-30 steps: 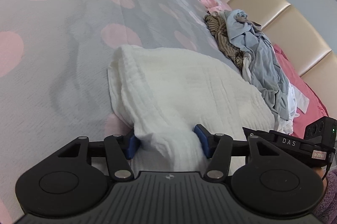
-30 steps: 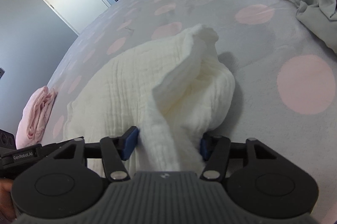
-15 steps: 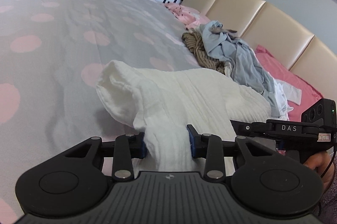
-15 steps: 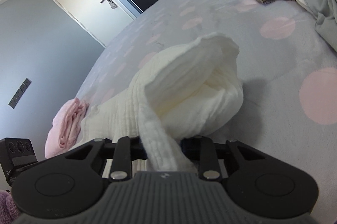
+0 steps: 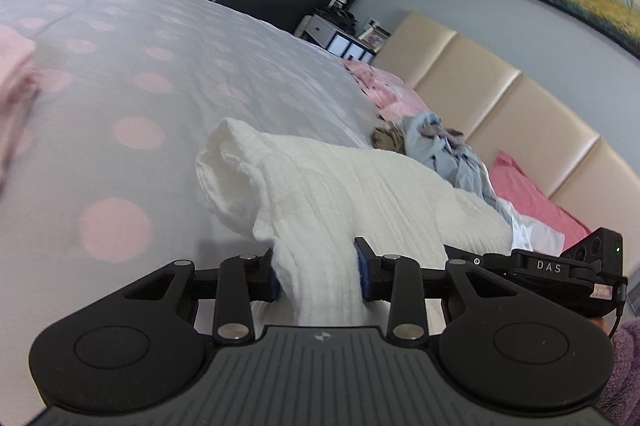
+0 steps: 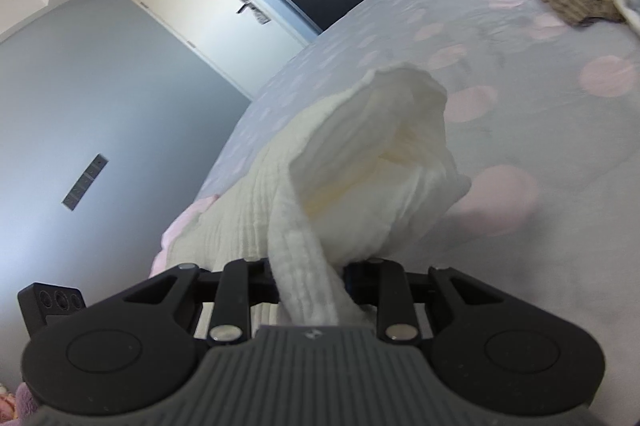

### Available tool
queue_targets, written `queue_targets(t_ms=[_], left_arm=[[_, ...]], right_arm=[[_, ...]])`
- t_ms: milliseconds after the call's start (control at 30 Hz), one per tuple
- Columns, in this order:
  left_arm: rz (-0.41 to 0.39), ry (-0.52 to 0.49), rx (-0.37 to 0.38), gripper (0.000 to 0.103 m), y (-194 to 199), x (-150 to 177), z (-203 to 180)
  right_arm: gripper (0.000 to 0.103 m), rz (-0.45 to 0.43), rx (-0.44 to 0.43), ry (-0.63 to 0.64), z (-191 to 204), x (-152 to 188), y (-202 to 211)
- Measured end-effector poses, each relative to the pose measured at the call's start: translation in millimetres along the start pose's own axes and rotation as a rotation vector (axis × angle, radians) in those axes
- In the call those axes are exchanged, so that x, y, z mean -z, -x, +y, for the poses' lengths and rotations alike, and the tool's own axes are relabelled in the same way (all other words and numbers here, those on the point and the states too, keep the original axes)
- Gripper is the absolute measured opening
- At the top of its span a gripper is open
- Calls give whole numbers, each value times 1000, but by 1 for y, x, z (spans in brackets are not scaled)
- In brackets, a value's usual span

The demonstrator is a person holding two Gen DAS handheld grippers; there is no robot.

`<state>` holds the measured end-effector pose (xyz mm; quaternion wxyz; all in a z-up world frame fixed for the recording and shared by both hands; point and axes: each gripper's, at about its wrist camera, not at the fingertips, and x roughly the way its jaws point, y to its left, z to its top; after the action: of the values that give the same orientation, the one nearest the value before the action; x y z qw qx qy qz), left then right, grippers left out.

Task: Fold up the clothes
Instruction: 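Lift the white bundle with both tools and carry it onto the folded pink garment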

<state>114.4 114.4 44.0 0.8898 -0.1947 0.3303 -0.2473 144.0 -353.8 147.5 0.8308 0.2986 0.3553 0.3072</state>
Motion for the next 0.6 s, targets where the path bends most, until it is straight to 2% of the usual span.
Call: queue_targets(t_ms=[267, 600], left_arm=[[-50, 57, -70, 32, 77, -61, 75], [-179, 116, -180, 32, 142, -147, 193]], right_arm=[[28, 85, -163, -7, 86, -8, -79], [28, 139, -293, -23, 194, -15, -233]])
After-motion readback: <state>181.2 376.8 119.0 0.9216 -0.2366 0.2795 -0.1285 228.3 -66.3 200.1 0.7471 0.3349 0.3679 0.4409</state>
